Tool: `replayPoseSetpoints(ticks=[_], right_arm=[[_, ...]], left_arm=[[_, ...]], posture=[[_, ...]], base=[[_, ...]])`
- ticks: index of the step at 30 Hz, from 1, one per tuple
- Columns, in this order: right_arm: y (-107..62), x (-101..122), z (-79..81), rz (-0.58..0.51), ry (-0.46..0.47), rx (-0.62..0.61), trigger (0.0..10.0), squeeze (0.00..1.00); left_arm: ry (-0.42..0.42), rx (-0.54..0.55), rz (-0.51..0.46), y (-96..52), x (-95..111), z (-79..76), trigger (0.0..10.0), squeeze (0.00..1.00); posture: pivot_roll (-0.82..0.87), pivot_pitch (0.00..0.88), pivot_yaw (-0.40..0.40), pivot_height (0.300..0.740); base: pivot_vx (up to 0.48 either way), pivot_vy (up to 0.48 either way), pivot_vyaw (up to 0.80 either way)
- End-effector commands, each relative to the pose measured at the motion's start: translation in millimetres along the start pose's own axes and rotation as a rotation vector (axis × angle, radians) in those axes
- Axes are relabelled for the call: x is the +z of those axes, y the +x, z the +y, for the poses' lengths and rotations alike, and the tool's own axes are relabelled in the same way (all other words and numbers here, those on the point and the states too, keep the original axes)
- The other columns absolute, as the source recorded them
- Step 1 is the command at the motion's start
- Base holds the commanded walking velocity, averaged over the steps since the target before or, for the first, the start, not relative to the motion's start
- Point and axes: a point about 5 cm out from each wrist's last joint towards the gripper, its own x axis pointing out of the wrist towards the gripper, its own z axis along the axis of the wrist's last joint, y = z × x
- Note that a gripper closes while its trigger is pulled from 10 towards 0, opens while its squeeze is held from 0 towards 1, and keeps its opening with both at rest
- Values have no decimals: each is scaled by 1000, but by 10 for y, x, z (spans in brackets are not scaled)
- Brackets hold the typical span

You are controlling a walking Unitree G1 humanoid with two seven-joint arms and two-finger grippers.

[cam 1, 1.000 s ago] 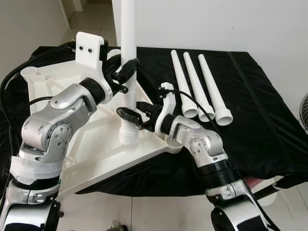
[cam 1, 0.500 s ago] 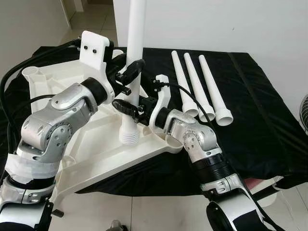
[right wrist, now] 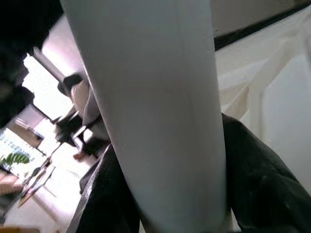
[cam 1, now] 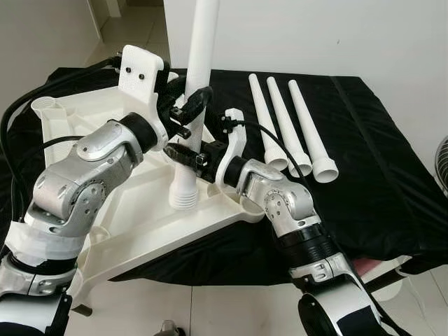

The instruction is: Building children table

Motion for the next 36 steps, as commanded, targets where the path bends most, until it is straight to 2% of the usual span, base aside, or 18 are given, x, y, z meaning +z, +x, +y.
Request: replayPoseSetpoints(ticks=[1,2,6,8,9,10,11,12,14,16,19,20,23,24,26,30,32,36], right_arm=[[-65,173,-39,-95,-48,-50,0,0],[-130,250,-74,-137,-82,-83,0,0],[-309,411,-147,-208,-139,-142,0,0],[-485,502,-156,-236,-189,-160,0,0],[-485,502,-156,-236,-189,-160,0,0],[-567,529,-144,-240,-218,-165,3412,0],[-567,529,-144,-240,-218,-165,3412,0],[-618,532,-124,-232,-238,-158,10000,0],[-716,506,-83,-206,-285,-153,10000,0],[-820,445,-62,-167,-320,-165,10000,0],[-869,412,-56,-147,-333,-174,10000,0],[-923,375,-51,-138,-331,-186,10000,0],[-970,328,-44,-123,-348,-192,10000,0],[-1013,272,-39,-113,-368,-192,10000,0],[-1013,272,-39,-113,-368,-192,10000,0],[-1049,179,-55,-107,-440,-195,10000,0],[-1059,117,-76,-94,-478,-207,10000,0],[-1077,84,-76,-80,-482,-214,10000,0]], left_arm=[[-21,-92,-36,-21,89,-2,10000,1000],[-57,-84,-64,-57,142,44,10000,0],[-84,-78,-95,-175,228,142,10000,0],[-55,-38,-33,-302,171,253,10000,0],[-55,-38,-33,-302,171,253,10000,0],[-34,-11,29,-362,94,308,10000,0],[-34,-11,29,-362,94,308,10000,0],[-10,2,99,-405,7,335,10000,0],[88,3,293,-495,-260,340,10000,0],[129,-30,436,-567,-498,304,10000,0],[133,-48,484,-591,-590,284,10000,0],[156,-65,536,-599,-686,257,10000,0],[157,-93,561,-588,-760,208,10000,0],[128,-139,558,-557,-812,121,10000,0],[128,-139,558,-557,-812,121,10000,0],[90,-249,572,-496,-938,-58,10000,0],[53,-311,596,-472,-1034,-204,10000,0],[47,-322,628,-488,-1114,-280,10000,0]], posture=[[25,89,8,740],[19,91,11,740],[13,95,16,740],[9,96,18,740],[9,96,18,740],[8,98,17,740],[8,98,17,740],[8,98,17,740],[5,101,12,740],[6,105,7,740],[6,105,7,740],[4,108,1,740],[2,108,-2,740],[-8,110,-1,740],[-8,110,-1,740],[-13,112,3,740],[-6,114,7,740],[-6,115,9,740]], base=[[0,0,0],[0,0,0],[0,0,0],[0,0,0],[0,0,0],[0,0,0],[0,0,0],[0,0,0],[0,0,0],[0,0,0],[0,0,0],[0,0,0],[0,0,0],[0,0,0],[0,0,0],[0,0,0],[0,0,0],[0,0,0]])
